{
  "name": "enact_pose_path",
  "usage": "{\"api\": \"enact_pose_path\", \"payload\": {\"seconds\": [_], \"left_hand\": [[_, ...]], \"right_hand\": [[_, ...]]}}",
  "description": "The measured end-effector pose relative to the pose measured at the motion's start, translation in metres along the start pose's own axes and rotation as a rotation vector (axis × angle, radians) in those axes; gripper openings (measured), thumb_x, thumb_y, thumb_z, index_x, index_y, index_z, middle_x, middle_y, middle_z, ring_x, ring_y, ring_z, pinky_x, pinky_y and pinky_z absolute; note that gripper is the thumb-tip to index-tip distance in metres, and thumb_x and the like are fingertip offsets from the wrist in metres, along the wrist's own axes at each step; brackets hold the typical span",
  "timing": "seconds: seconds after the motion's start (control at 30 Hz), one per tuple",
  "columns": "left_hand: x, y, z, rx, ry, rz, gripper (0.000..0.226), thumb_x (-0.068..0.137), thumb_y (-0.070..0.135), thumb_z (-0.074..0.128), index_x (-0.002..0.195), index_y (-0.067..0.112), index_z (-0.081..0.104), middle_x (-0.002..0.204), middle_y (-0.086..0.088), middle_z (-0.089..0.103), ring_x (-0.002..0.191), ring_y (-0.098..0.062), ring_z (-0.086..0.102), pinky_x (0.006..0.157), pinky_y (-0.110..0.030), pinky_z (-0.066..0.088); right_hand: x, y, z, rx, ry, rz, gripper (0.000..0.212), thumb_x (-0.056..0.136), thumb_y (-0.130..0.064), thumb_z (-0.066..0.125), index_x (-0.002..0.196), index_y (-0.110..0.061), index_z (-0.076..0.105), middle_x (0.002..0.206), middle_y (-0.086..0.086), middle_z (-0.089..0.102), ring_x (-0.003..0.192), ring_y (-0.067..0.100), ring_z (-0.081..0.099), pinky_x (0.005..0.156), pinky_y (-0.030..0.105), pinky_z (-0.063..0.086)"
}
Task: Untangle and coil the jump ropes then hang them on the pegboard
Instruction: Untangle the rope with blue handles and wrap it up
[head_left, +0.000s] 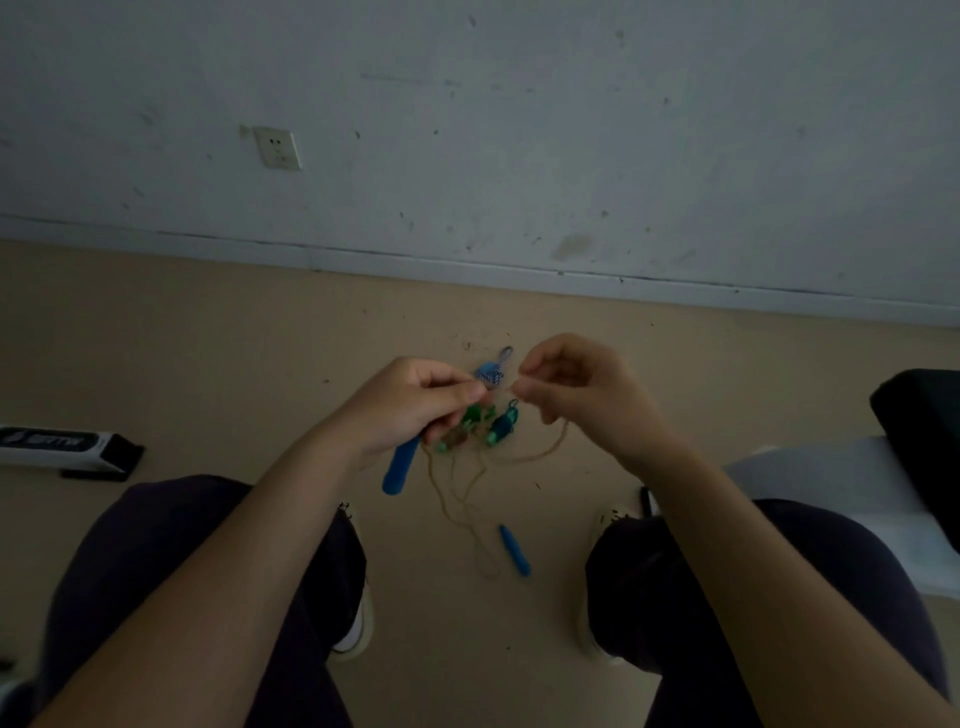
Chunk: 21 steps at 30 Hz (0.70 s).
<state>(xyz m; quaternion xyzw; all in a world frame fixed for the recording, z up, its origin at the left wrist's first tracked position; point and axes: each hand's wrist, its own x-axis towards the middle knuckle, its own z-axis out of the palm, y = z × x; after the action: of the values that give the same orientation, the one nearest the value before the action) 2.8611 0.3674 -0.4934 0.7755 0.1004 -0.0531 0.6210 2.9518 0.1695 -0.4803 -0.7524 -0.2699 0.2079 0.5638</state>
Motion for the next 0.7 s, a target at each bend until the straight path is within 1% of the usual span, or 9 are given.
{"api": "enact_pose_path", "payload": {"seconds": [0.07, 0.13, 0.17, 0.23, 0.37, 0.43, 0.53, 0.6, 0.7], "left_hand": [[0.001, 0.002, 0.008, -0.021, -0.031, 0.016, 0.024, 0.097, 0.023, 0.064, 0.078, 0.028, 0.078, 0.06, 0.003, 0.058, 0.048, -0.008, 0.046, 0.05, -0.018, 0.042], [0.001, 0.004, 0.007, -0.018, -0.034, 0.01, 0.021, 0.097, 0.023, 0.065, 0.081, 0.028, 0.078, 0.061, 0.003, 0.059, 0.048, -0.008, 0.048, 0.051, -0.018, 0.043], [0.0, 0.005, 0.003, -0.009, -0.027, -0.001, 0.016, 0.097, 0.024, 0.065, 0.089, 0.023, 0.079, 0.062, 0.003, 0.06, 0.049, -0.008, 0.049, 0.051, -0.018, 0.044], [0.0, 0.005, -0.011, 0.015, -0.004, -0.026, 0.018, 0.096, 0.026, 0.065, 0.1, 0.014, 0.077, 0.064, 0.003, 0.062, 0.052, -0.008, 0.051, 0.054, -0.019, 0.045], [-0.003, 0.004, -0.032, 0.05, 0.071, -0.059, 0.016, 0.093, 0.026, 0.069, 0.095, 0.014, 0.078, 0.062, 0.006, 0.06, 0.053, -0.009, 0.049, 0.053, -0.018, 0.043], [-0.002, 0.003, -0.026, 0.038, 0.094, -0.054, 0.014, 0.092, 0.025, 0.07, 0.093, 0.013, 0.077, 0.059, 0.007, 0.06, 0.052, -0.008, 0.048, 0.052, -0.018, 0.042], [0.0, 0.002, -0.008, -0.01, 0.008, -0.024, 0.011, 0.093, 0.023, 0.07, 0.092, 0.015, 0.077, 0.06, 0.005, 0.059, 0.05, -0.007, 0.048, 0.051, -0.019, 0.042], [0.001, 0.002, 0.002, 0.009, -0.065, -0.014, 0.009, 0.094, 0.023, 0.069, 0.092, 0.019, 0.077, 0.061, 0.005, 0.06, 0.049, -0.007, 0.048, 0.05, -0.018, 0.042], [0.001, 0.003, 0.003, 0.01, -0.068, -0.002, 0.012, 0.094, 0.026, 0.069, 0.087, 0.025, 0.079, 0.061, 0.005, 0.061, 0.049, -0.007, 0.047, 0.05, -0.017, 0.041]], "right_hand": [[-0.001, 0.001, 0.012, -0.002, -0.061, 0.007, 0.016, 0.082, -0.006, 0.075, 0.094, -0.001, 0.065, 0.076, 0.003, 0.069, 0.059, 0.002, 0.06, 0.056, 0.016, 0.048], [0.0, 0.0, 0.015, -0.029, -0.067, 0.007, 0.013, 0.082, -0.005, 0.075, 0.092, 0.0, 0.066, 0.077, 0.007, 0.068, 0.059, 0.001, 0.058, 0.055, 0.014, 0.045], [0.0, -0.001, 0.012, -0.046, -0.041, 0.0, 0.012, 0.083, -0.006, 0.074, 0.091, 0.0, 0.067, 0.077, 0.008, 0.068, 0.059, 0.0, 0.057, 0.056, 0.012, 0.044], [0.001, -0.004, 0.002, -0.051, 0.051, -0.02, 0.008, 0.085, -0.005, 0.072, 0.09, 0.0, 0.067, 0.076, 0.003, 0.067, 0.057, -0.005, 0.055, 0.057, 0.01, 0.043], [0.003, -0.004, -0.018, -0.022, 0.191, -0.021, 0.011, 0.087, -0.007, 0.07, 0.094, 0.0, 0.065, 0.079, 0.009, 0.064, 0.058, 0.002, 0.051, 0.058, 0.018, 0.045], [0.002, -0.005, -0.017, -0.018, 0.147, -0.003, 0.015, 0.086, -0.009, 0.071, 0.095, -0.001, 0.064, 0.08, 0.006, 0.065, 0.061, 0.004, 0.055, 0.061, 0.021, 0.048], [0.0, -0.003, -0.001, 0.042, -0.004, 0.009, 0.021, 0.082, -0.007, 0.075, 0.096, -0.006, 0.061, 0.076, -0.001, 0.067, 0.061, 0.003, 0.059, 0.059, 0.021, 0.048], [0.001, 0.001, 0.009, 0.072, -0.054, 0.015, 0.03, 0.081, -0.007, 0.076, 0.104, -0.011, 0.058, 0.074, -0.002, 0.067, 0.059, 0.005, 0.059, 0.056, 0.022, 0.047], [0.001, 0.003, 0.01, 0.078, -0.063, -0.007, 0.05, 0.08, -0.013, 0.079, 0.122, -0.026, 0.055, 0.08, -0.001, 0.069, 0.058, 0.008, 0.058, 0.054, 0.025, 0.048]]}}
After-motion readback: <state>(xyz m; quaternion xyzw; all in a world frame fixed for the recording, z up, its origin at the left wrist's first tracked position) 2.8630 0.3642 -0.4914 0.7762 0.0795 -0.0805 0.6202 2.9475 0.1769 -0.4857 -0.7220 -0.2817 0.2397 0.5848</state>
